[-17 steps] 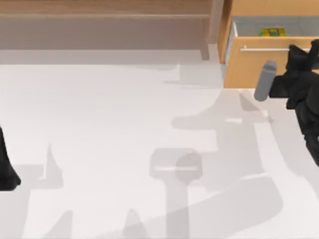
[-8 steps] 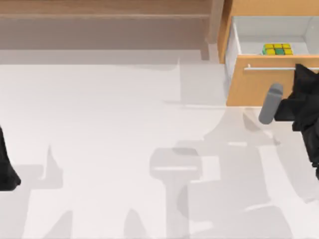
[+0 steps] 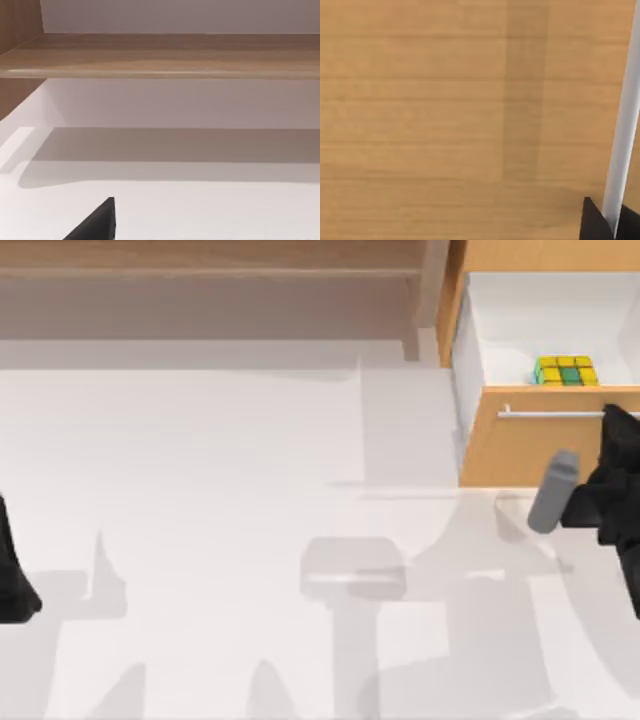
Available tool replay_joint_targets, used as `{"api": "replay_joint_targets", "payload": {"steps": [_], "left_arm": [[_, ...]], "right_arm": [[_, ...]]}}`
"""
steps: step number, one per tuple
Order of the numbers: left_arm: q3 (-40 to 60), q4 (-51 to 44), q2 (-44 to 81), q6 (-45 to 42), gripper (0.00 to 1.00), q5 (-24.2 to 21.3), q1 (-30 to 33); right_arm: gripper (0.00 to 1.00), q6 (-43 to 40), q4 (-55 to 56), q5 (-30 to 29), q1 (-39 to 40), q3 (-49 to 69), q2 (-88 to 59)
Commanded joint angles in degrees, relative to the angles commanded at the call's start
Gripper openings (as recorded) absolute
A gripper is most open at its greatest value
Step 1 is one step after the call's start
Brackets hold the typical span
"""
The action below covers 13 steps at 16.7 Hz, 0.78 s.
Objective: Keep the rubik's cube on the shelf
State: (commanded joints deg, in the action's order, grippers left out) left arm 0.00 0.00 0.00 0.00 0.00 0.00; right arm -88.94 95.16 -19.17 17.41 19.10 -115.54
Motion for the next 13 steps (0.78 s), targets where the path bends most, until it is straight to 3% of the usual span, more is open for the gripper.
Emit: {"api": "replay_joint_targets", "payload": {"steps": [6,13], "left_arm": [[0.0,0.0,0.0,0.0,1.0,0.0,0.0],[0.0,0.0,0.0,0.0,1.0,0.0,0.0]], "right_arm": [[0.0,0.08,2.73,-1.16,1.18,-3.49,1.13],[0.53,0.08,2.73,-1.16,1.18,-3.49,1.13]]}}
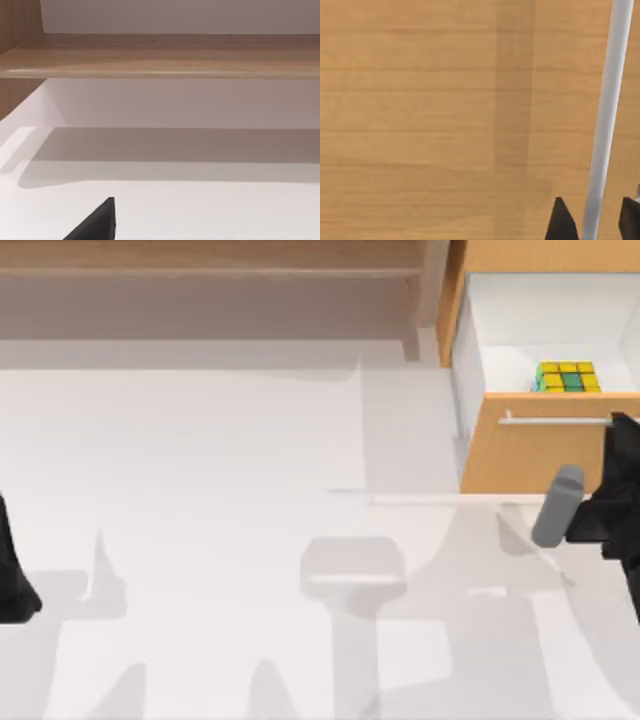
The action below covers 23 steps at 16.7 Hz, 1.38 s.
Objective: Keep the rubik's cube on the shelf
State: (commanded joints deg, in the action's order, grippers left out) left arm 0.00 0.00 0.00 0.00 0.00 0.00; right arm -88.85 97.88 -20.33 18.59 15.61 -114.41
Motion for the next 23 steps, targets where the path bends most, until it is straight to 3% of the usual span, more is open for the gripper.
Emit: {"api": "replay_joint_targets", "payload": {"steps": [6,23], "left_arm": [[0.0,0.0,0.0,0.0,1.0,0.0,0.0],[0.0,0.0,0.0,0.0,1.0,0.0,0.0]], "right_arm": [[0.98,0.0,0.0,0.0,0.0,0.0,0.0],[1.0,0.03,3.72,-1.86,1.84,-4.17,0.5]]}}
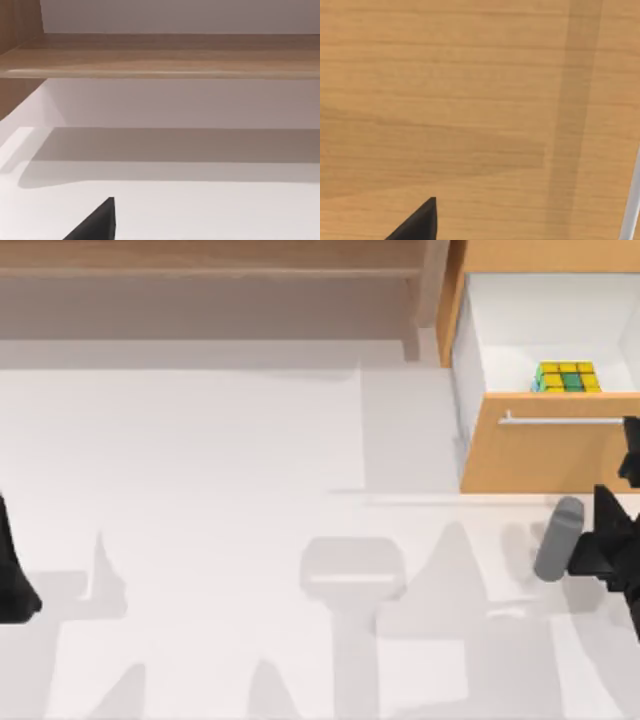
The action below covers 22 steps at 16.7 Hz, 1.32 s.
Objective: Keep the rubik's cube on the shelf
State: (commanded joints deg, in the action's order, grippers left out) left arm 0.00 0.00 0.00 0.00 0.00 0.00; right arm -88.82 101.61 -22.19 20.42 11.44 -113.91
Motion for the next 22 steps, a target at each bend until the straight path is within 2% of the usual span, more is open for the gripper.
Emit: {"api": "replay_joint_targets", "payload": {"steps": [5,10,16,22], "left_arm": [[0.0,0.0,0.0,0.0,1.0,0.0,0.0],[0.0,0.0,0.0,0.0,1.0,0.0,0.0],[0.0,0.0,0.0,0.0,1.0,0.0,0.0],[0.0,0.0,0.0,0.0,1.0,0.0,0.0]], "right_arm": [[1.0,2.11,-3.91,1.45,2.03,1.91,-0.75],[1.0,12.68,-20.88,6.47,8.62,12.2,4.65],[1.0,32.74,-57.9,12.5,10.43,34.68,6.53],[1.0,55.73,-102.99,16.86,4.72,63.67,2.23]]}}
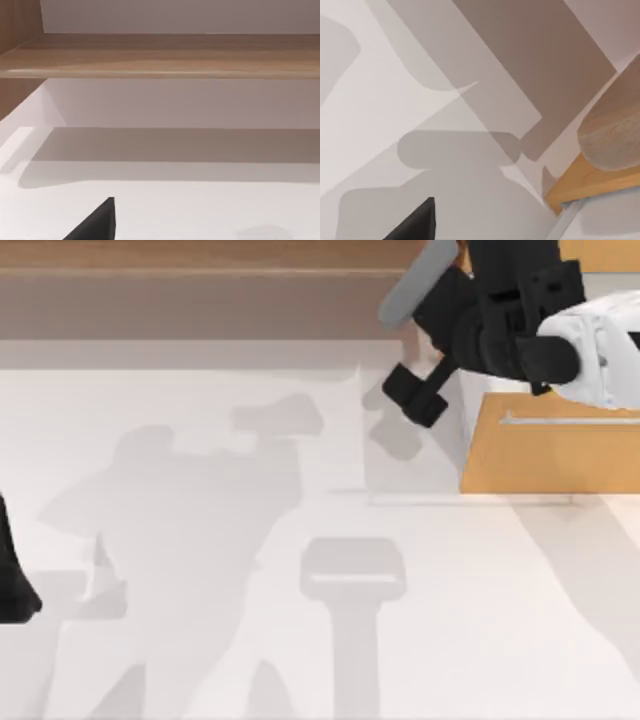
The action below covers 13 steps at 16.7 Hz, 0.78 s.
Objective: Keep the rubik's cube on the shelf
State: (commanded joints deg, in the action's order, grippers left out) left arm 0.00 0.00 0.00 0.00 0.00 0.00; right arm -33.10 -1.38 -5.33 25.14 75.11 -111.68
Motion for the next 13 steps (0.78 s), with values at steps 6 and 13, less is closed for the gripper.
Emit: {"api": "replay_joint_targets", "payload": {"steps": [6,13], "left_arm": [[0.0,0.0,0.0,0.0,1.0,0.0,0.0],[0.0,0.0,0.0,0.0,1.0,0.0,0.0]], "right_arm": [[1.0,21.07,-41.72,2.74,-8.27,30.27,-9.15],[1.0,37.85,-73.9,4.01,-15.89,56.14,-23.16]]}}
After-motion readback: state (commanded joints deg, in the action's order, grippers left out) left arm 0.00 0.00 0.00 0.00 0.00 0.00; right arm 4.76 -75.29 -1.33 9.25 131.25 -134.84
